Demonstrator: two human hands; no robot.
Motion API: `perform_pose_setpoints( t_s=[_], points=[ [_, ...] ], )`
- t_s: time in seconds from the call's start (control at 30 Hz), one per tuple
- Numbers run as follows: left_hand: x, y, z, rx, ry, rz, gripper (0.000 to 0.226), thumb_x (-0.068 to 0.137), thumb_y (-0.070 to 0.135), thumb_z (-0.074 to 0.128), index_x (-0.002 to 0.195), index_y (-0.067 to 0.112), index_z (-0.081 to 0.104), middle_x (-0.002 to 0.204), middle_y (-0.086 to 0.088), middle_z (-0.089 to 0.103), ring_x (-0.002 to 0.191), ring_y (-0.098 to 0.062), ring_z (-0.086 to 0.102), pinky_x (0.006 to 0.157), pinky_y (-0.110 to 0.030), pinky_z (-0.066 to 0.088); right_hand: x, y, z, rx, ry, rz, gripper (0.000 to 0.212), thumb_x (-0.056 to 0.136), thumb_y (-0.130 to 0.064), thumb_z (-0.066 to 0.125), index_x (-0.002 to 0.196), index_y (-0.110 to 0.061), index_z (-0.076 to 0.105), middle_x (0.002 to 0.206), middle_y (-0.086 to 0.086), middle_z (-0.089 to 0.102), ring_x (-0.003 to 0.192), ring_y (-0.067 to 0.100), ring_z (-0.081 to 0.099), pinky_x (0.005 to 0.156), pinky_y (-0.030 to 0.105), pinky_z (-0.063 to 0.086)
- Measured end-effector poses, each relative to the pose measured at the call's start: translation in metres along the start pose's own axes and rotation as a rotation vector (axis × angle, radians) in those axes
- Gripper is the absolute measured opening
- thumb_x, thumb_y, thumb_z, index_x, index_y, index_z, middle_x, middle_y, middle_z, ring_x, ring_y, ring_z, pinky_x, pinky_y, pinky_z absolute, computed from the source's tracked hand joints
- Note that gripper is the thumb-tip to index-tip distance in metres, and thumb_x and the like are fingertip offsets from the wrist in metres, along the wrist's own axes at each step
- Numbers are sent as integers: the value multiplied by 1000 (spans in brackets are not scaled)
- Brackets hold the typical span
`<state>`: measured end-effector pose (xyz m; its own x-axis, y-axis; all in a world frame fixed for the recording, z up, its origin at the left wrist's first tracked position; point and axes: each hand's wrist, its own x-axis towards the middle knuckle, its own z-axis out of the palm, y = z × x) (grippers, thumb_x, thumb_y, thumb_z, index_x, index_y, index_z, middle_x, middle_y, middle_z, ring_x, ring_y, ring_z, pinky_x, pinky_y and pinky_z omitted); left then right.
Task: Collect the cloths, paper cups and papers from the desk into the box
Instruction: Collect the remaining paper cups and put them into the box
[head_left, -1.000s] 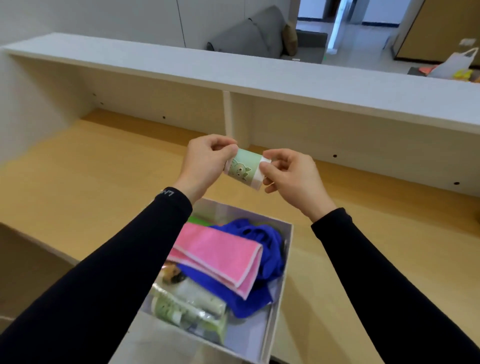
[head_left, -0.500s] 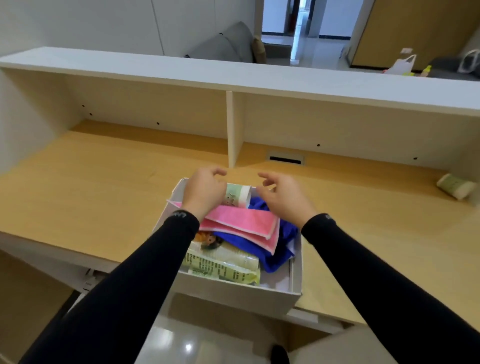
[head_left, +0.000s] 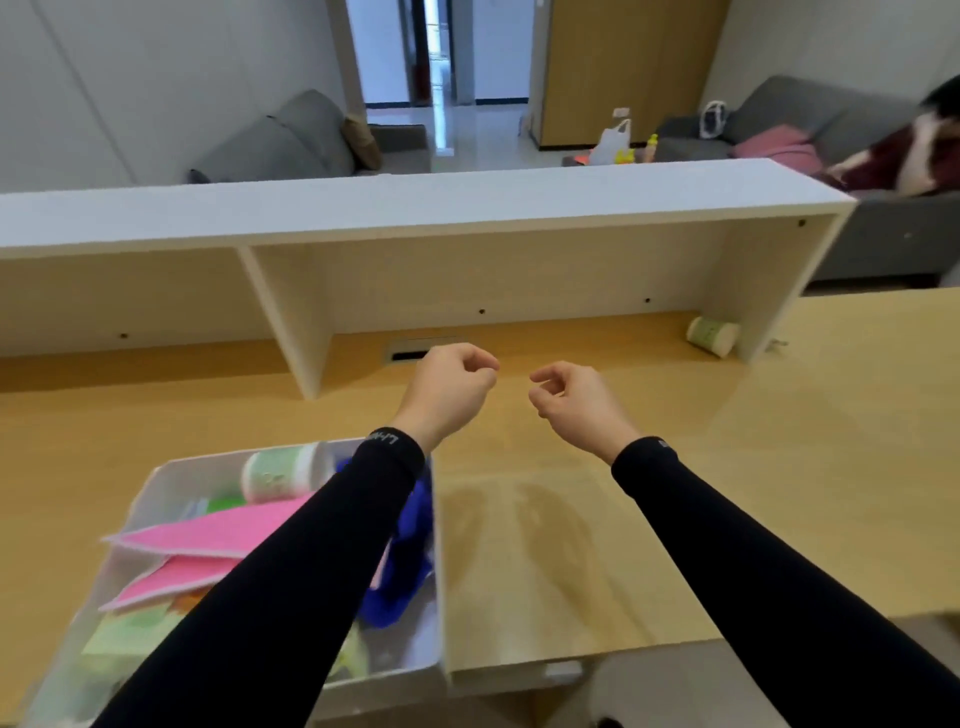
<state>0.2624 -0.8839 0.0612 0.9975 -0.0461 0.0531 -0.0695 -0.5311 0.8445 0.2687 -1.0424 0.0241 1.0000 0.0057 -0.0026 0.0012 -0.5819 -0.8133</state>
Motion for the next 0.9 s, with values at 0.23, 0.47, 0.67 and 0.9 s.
perform_pose_setpoints(
  t_s=[0.23,0.47,0.67,0.9],
  points=[
    [65,41,128,-11,-143,-40,19,87,18,53,77,32,61,79,12,61,72,-7,54,62,-25,42,51,104,-95,33,95,120,26,90,-24,47,112,-17,58,96,0,64,87,17,64,72,31,52],
    [130,64,236,-62,-221,-170,22,87,15,51,75,31,60,81,9,60,73,-9,55,62,-25,42,102,202,-167,80,140,286,35,89,-22,49,123,-16,53,112,4,61,97,22,61,83,36,51],
    [180,67,299,-133,-241,-294,13,87,15,53,89,25,61,103,3,62,87,-16,58,74,-28,47,153,263,-198,204,242,405,46,86,-22,53,131,-14,45,132,6,52,114,27,56,96,49,48],
    [237,67,353,-157,-326,-398,47,87,19,58,133,16,45,137,-4,49,117,-18,50,93,-28,42,210,307,-201,522,388,528,51,83,-31,64,126,-7,51,108,8,62,75,19,64,62,35,54]
  ],
)
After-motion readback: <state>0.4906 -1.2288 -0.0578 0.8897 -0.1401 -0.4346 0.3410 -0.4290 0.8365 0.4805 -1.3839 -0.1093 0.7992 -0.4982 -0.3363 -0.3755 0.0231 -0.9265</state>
